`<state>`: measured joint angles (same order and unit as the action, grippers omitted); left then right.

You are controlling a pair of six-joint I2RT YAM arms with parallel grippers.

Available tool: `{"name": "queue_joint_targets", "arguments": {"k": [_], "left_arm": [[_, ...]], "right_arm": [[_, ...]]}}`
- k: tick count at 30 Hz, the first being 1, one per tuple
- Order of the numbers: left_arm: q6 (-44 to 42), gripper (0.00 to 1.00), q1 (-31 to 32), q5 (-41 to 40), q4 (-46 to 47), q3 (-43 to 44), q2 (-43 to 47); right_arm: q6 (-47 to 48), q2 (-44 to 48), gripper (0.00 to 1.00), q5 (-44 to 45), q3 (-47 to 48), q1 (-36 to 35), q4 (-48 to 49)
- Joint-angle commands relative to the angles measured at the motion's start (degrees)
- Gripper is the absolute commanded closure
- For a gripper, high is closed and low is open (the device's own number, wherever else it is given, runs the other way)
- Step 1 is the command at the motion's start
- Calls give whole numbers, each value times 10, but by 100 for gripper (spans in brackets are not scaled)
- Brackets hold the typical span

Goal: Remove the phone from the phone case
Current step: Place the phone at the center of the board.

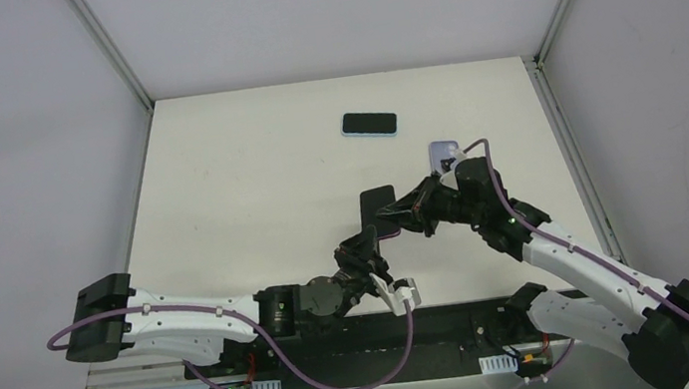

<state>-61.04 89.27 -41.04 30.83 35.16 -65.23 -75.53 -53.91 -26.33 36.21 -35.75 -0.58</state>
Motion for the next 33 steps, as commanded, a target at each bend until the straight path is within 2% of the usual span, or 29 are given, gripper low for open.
{"name": "queue_joint_targets", "arguments": {"k": [1, 3, 6, 7, 11, 14, 18, 21, 25, 30, 33], "left_arm": [[39, 65, 6, 18, 46, 29, 3], [62, 44, 6, 16, 46, 27, 9], [104, 20, 5, -3, 45, 21, 19], [123, 14, -1, -8, 45, 18, 23], [247, 5, -44, -5, 41, -9, 55], [389, 2, -91, 67, -11, -27, 116], [613, 3, -225, 299, -65, -39, 185], [758, 4, -316, 485, -63, -14, 155], [886, 8, -362, 652, 0, 38, 73], [1001, 9, -373, 757, 87, 86, -9], [1042, 9, -375, 774, 128, 94, -36]], "right_arm": [[-13, 29, 100, 6, -5, -12, 63], [-3, 44, 100, 16, -8, -12, 63], [29, 69, 100, 37, -4, -11, 29], [46, 80, 100, 48, -2, -11, 13], [136, 156, 100, 122, -11, -10, -62], [207, 242, 100, 194, -40, -10, -92], [299, 357, 100, 217, -111, -10, -51], [334, 402, 100, 181, -144, -10, -1], [343, 412, 100, 119, -176, -11, 92], [341, 394, 100, 58, -194, -12, 192], [341, 384, 100, 38, -196, -13, 222]]}}
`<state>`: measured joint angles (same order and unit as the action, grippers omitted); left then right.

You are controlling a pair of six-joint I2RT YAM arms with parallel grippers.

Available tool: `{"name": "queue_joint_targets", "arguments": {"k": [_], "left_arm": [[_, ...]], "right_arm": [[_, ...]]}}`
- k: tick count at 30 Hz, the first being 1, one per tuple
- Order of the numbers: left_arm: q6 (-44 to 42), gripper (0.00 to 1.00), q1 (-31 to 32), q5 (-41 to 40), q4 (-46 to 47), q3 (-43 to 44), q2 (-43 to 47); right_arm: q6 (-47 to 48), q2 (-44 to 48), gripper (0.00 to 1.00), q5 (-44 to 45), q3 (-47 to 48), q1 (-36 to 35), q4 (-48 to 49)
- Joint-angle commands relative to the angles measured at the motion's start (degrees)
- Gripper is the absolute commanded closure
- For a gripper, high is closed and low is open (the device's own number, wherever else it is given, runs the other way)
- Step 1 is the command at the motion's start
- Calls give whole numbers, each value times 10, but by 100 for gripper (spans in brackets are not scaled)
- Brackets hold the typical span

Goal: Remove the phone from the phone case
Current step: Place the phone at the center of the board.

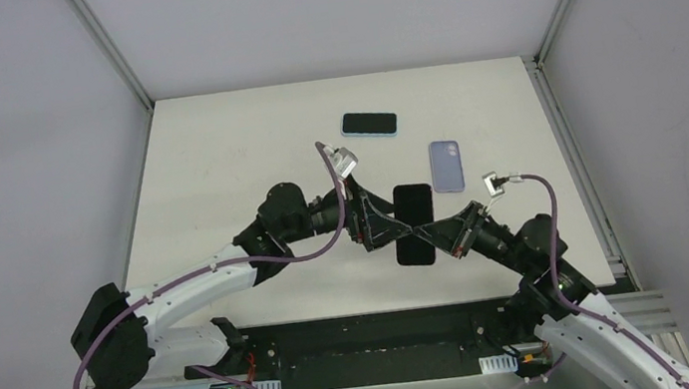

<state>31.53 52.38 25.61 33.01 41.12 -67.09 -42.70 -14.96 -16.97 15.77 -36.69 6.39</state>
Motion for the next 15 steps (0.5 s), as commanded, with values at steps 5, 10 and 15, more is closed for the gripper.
{"name": "queue_joint_targets", "arguments": {"k": [5, 10, 15], "left_arm": [[148, 14, -8, 115, 147, 33, -37], [168, 36, -14, 113, 176, 32, -43], [196, 49, -22, 108, 205, 32, -50]], "right_arm": [[11, -14, 100, -72, 5, -8, 183], [11, -22, 100, -79, -3, -11, 203], [11, -23, 100, -77, -15, -13, 215]]}}
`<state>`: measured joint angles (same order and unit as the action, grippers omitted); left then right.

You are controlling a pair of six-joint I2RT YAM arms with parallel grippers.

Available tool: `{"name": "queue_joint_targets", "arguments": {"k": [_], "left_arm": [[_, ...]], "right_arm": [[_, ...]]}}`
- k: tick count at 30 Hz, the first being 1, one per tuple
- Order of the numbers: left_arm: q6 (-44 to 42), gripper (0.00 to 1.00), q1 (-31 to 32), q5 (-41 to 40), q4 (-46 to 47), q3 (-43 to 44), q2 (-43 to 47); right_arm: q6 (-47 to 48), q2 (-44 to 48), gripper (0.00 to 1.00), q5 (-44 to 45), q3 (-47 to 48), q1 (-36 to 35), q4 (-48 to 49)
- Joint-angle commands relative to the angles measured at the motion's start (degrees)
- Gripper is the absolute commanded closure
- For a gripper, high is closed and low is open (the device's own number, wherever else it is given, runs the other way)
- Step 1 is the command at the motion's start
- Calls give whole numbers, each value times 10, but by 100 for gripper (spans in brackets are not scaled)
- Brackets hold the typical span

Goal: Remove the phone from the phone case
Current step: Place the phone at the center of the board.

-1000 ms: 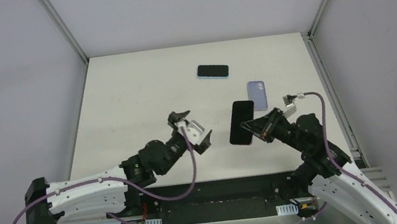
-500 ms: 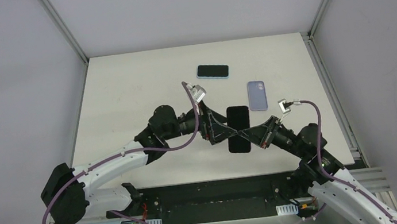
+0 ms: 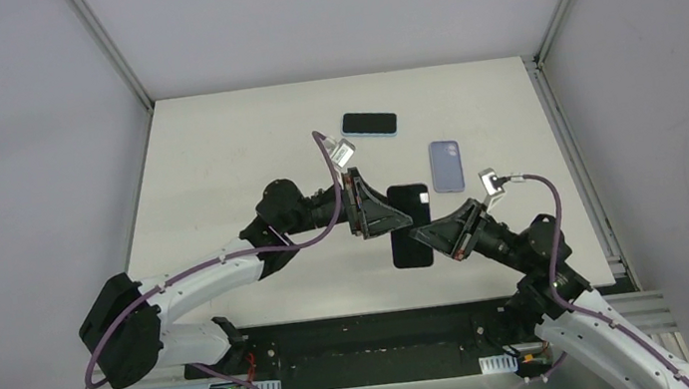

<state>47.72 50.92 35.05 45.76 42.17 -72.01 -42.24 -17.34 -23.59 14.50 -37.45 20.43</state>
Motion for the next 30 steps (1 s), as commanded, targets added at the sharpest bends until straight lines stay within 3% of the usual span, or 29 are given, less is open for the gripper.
{"name": "queue_joint_targets", "arguments": {"k": [1, 10, 12, 14, 15, 16, 19, 20, 21, 22, 24, 26, 28, 30], "left_arm": [[39, 51, -8, 15, 82, 22, -2], [74, 71, -9, 22, 116, 23, -20], [78, 81, -8, 23, 120, 23, -22], [79, 97, -9, 23, 121, 21, -23], [80, 100, -10, 24, 122, 21, -23], [82, 100, -11, 23, 122, 20, -23], [86, 100, -26, 15, 121, 7, -17], [87, 100, -39, 12, 120, -2, -10], [89, 100, -57, 11, 120, -18, 0], [95, 100, -82, 9, 116, -31, 9], [113, 100, -145, 10, 99, -59, 29], [92, 100, -202, 0, -8, -62, 56], [-31, 100, -236, -42, -236, -12, 84], [-148, 100, -240, -139, -457, 58, 90]], "right_arm": [[7, 1, 100, -10, -3, -6, 76], [11, -13, 100, 7, -14, -17, 106], [14, -15, 100, 14, -14, -20, 107], [15, -13, 100, 17, -15, -22, 104], [16, -12, 100, 19, -14, -23, 100], [17, -9, 92, 20, -12, -23, 92], [20, 7, 57, 39, 9, -23, 16], [24, 15, 42, 52, 19, -23, -23], [29, 25, 18, 72, 30, -23, -66], [34, 34, 6, 96, 41, -23, -120], [48, 49, 1, 156, 67, -22, -231], [60, 58, 0, 197, 81, -22, -314], [61, 59, 0, 226, 83, -22, -351], [51, 53, 0, 259, 81, -22, -370]]}}
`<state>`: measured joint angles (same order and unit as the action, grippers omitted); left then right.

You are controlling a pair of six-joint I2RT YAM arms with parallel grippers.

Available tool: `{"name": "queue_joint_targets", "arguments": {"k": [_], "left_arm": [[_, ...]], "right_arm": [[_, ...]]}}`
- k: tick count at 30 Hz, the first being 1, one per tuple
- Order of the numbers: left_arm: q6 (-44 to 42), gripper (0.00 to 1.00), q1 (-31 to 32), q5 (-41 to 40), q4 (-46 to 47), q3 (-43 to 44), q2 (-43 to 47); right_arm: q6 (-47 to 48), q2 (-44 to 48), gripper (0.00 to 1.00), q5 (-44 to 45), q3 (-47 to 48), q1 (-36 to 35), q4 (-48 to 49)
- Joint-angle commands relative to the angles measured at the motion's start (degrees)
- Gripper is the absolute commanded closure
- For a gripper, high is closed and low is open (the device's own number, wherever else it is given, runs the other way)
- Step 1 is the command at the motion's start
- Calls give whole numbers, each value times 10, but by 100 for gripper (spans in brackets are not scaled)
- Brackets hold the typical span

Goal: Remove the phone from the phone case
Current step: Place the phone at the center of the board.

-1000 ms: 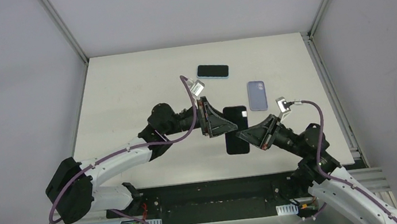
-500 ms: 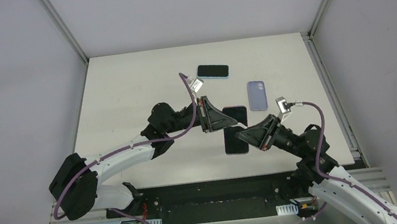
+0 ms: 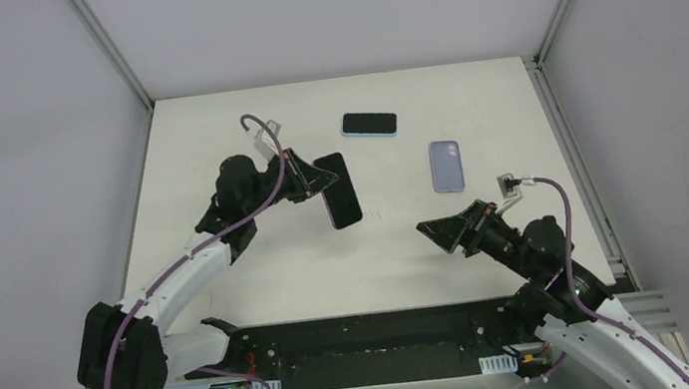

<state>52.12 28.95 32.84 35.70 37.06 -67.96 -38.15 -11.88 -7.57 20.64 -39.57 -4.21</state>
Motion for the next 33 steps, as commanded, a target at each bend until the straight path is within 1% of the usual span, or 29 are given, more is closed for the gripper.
{"name": "queue_joint_targets", "arguments": {"k": [1, 3, 5, 7, 10, 13, 19, 26, 33], "left_arm": [[-229, 100, -23, -146, -428, 142, 40], [-274, 100, -37, -170, -509, 191, 12], [-290, 100, -66, -161, -550, 224, -23], [-316, 100, -101, -122, -580, 264, -76], [-325, 100, -172, -54, -602, 308, -162], [-336, 100, -209, -43, -613, 335, -231], [-350, 100, -214, -44, -618, 379, -301], [-351, 100, -214, -37, -620, 424, -368], [-362, 100, -215, -29, -621, 439, -402]], "right_arm": [[5, -8, 0, 113, 19, -1, -129], [-7, -21, 0, 133, 18, -1, -140], [-11, -38, 0, 144, 20, -1, -150], [-15, -59, 0, 144, 25, -1, -158], [-18, -100, 1, 141, 40, -1, -180], [-19, -122, 1, 140, 47, -1, -191], [-11, -122, 2, 132, 29, -1, -170], [1, -145, 1, 128, 34, 0, -167], [7, -151, 1, 129, 32, 0, -169]]}}
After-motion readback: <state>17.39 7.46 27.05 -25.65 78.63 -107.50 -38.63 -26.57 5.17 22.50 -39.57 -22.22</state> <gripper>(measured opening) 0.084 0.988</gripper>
